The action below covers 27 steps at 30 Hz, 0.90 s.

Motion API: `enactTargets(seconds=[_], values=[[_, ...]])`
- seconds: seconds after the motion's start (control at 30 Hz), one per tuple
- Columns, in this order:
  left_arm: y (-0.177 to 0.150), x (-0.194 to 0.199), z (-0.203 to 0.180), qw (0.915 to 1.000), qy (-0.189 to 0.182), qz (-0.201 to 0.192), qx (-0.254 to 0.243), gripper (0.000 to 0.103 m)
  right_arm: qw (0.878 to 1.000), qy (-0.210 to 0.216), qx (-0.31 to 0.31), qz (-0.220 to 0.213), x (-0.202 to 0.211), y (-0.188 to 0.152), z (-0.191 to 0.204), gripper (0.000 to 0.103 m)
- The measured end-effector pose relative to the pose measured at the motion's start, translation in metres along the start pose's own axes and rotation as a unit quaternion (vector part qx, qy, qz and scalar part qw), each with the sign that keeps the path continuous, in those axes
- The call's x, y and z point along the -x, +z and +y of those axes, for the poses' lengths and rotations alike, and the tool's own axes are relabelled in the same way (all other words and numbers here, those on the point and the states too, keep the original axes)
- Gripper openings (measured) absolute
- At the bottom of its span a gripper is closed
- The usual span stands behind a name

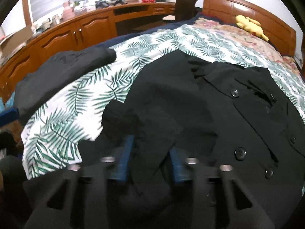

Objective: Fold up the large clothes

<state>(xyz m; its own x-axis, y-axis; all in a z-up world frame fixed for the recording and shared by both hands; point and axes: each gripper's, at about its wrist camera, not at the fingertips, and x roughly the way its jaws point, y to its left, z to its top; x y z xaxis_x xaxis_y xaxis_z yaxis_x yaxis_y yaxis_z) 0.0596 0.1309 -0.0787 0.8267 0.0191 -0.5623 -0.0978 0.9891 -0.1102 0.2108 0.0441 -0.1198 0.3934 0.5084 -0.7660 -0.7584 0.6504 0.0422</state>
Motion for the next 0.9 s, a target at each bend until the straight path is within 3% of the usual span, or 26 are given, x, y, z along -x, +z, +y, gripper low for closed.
enactTargets(seconds=[0.03,0.13,0.37,0.5,0.63,0.77,0.8,0.83,0.87,0.9], values=[[0.0,0.0,-0.001,1.0,-0.001,0.001,0.001,0.035,1.0,0.001,0.0,-0.002,0.002,-0.002,-0.001,0.017],[0.0,-0.002,-0.003,1.0,-0.004,0.002,0.003,0.035,1.0,0.0,-0.004,-0.026,0.019,-0.008,-0.008,0.01],[0.005,-0.004,-0.017,0.9999,-0.012,-0.004,-0.004,0.035,0.993,-0.019,-0.04,-0.109,0.087,-0.025,-0.037,0.009],[0.007,-0.007,-0.025,0.9998,-0.016,-0.005,-0.013,0.036,0.987,-0.052,-0.058,-0.14,0.119,-0.037,-0.055,0.009],[0.009,-0.01,-0.037,0.9995,-0.02,-0.008,-0.022,0.036,0.983,-0.083,-0.076,-0.147,0.137,-0.056,-0.073,0.009],[0.012,-0.015,-0.051,0.999,-0.027,-0.008,-0.035,0.036,0.982,-0.108,-0.09,-0.127,0.141,-0.079,-0.086,0.009],[0.013,-0.016,-0.054,0.9988,-0.031,-0.007,-0.037,0.036,0.982,-0.116,-0.092,-0.117,0.14,-0.084,-0.088,0.011],[0.014,-0.017,-0.057,0.9987,-0.033,-0.007,-0.039,0.036,0.982,-0.128,-0.094,-0.107,0.139,-0.09,-0.09,0.018],[0.014,-0.018,-0.06,0.9984,-0.038,-0.005,-0.041,0.036,0.98,-0.144,-0.096,-0.094,0.138,-0.096,-0.092,0.035],[0.014,-0.019,-0.063,0.9982,-0.041,-0.005,-0.043,0.036,0.98,-0.152,-0.1,-0.085,0.137,-0.101,-0.094,0.043]])
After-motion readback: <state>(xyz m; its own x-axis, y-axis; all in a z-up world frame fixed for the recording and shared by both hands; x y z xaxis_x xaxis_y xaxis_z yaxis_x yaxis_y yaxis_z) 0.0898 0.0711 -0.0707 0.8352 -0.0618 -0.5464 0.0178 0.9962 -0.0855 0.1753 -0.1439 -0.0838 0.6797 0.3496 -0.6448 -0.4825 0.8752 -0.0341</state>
